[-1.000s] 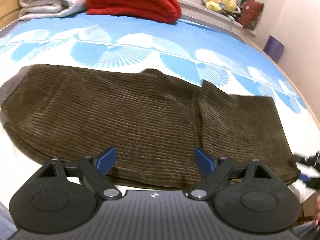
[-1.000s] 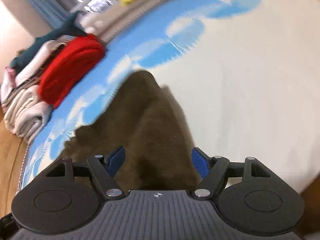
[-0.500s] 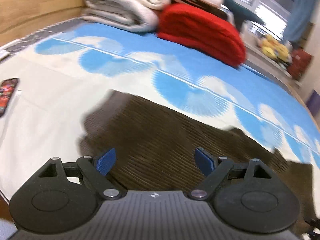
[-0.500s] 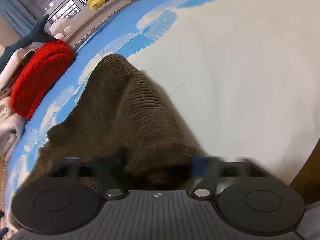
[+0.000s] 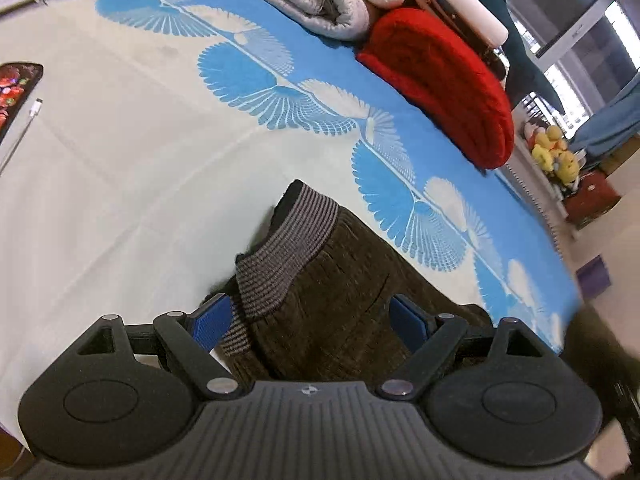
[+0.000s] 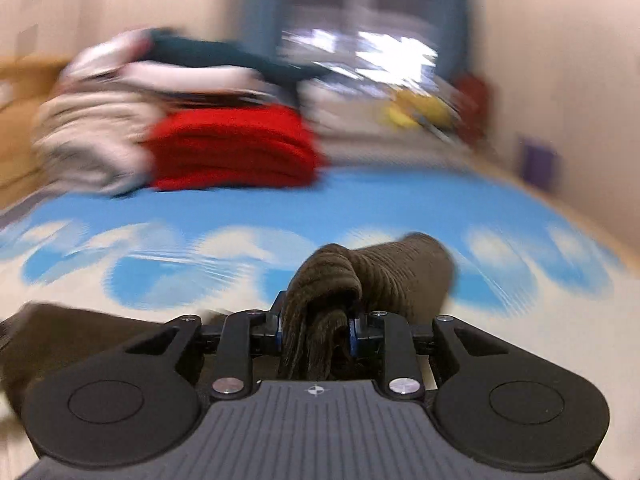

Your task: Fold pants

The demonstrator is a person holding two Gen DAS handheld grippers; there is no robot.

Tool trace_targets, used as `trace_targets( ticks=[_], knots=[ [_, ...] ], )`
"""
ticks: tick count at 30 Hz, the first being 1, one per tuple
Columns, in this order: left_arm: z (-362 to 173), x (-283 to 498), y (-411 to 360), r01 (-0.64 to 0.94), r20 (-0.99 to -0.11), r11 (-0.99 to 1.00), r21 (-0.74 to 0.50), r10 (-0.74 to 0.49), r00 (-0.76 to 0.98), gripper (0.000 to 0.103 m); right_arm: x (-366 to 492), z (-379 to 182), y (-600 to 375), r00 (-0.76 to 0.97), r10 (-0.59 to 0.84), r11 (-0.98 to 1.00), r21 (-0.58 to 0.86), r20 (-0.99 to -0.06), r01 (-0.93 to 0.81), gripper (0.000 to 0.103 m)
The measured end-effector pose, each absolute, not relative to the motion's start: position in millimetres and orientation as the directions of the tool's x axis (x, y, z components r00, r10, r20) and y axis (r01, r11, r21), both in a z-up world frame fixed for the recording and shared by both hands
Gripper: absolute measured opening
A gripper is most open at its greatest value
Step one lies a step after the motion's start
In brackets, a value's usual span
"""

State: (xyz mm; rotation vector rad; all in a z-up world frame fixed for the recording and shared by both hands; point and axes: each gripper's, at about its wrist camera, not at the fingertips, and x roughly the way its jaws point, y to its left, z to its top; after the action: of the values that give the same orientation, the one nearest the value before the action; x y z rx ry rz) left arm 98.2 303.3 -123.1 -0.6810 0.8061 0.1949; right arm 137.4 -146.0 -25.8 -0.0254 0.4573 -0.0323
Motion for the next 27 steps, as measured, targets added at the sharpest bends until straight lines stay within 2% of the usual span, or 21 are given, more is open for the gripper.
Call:
trace_targets(
  ticks=[3, 5, 6, 8, 9, 11, 14, 16, 17, 19, 21, 24, 27],
  knots=[
    [-127, 97, 319, -0.424, -0.726, 0.749, -0.51, -0.11, 0.679, 0.089, 154, -29, -34, 0.92, 0.125, 0.963, -0.18, -0.371, -0.203, 0.028],
    [-131, 96, 333, -0.452, -0.737, 0.735, -0.505, -0.096, 0.669, 0.089, 148, -48, 35, 0.894, 0.257, 0.869, -0.318, -0.367, -0.38, 0.028],
    [-134, 95, 341, -0.47, -0.747, 0.727, -0.501, -0.089, 0.658, 0.089, 141, -68, 68, 0.87, 0.321, 0.8, -0.384, -0.375, -0.461, 0.028],
    [-139, 92, 353, -0.486, -0.752, 0.703, -0.519, -0.106, 0.65, 0.089, 127, -116, 117, 0.772, 0.409, 0.632, -0.459, -0.487, -0.625, 0.029],
    [-139, 93, 357, -0.468, -0.744, 0.701, -0.537, -0.132, 0.655, 0.089, 123, -130, 127, 0.756, 0.41, 0.61, -0.463, -0.511, -0.644, 0.03],
    [-136, 100, 357, -0.405, -0.718, 0.723, -0.56, -0.18, 0.673, 0.089, 112, -147, 130, 0.793, 0.41, 0.6, -0.522, -0.451, -0.607, 0.03],
    [-129, 116, 345, -0.3, -0.693, 0.758, -0.58, -0.264, 0.671, 0.09, 113, -142, 122, 0.778, 0.441, 0.603, -0.494, -0.448, -0.626, 0.031],
    [-127, 127, 330, -0.286, -0.728, 0.807, -0.517, -0.239, 0.643, 0.095, 118, -135, 115, 0.754, 0.469, 0.611, -0.448, -0.46, -0.653, 0.036],
    [-127, 132, 322, -0.279, -0.747, 0.832, -0.48, -0.222, 0.627, 0.095, 109, -132, 115, 0.744, 0.481, 0.612, -0.429, -0.464, -0.664, 0.04],
    [-126, 137, 312, -0.28, -0.778, 0.864, -0.418, -0.181, 0.602, 0.096, 106, -126, 104, 0.697, 0.527, 0.606, -0.36, -0.486, -0.709, 0.058],
    [-124, 135, 310, -0.276, -0.773, 0.867, -0.414, -0.175, 0.61, 0.096, 98, -117, 87, 0.647, 0.573, 0.6, -0.28, -0.503, -0.749, 0.068],
    [-122, 126, 317, -0.303, -0.775, 0.856, -0.419, -0.164, 0.61, 0.095, 82, -93, 42, 0.622, 0.605, 0.653, -0.138, -0.497, -0.745, 0.069],
    [-112, 116, 319, -0.317, -0.762, 0.853, -0.415, -0.136, 0.633, 0.095, 74, -75, -4, 0.729, 0.509, 0.756, -0.168, -0.458, -0.633, 0.068]
  ],
)
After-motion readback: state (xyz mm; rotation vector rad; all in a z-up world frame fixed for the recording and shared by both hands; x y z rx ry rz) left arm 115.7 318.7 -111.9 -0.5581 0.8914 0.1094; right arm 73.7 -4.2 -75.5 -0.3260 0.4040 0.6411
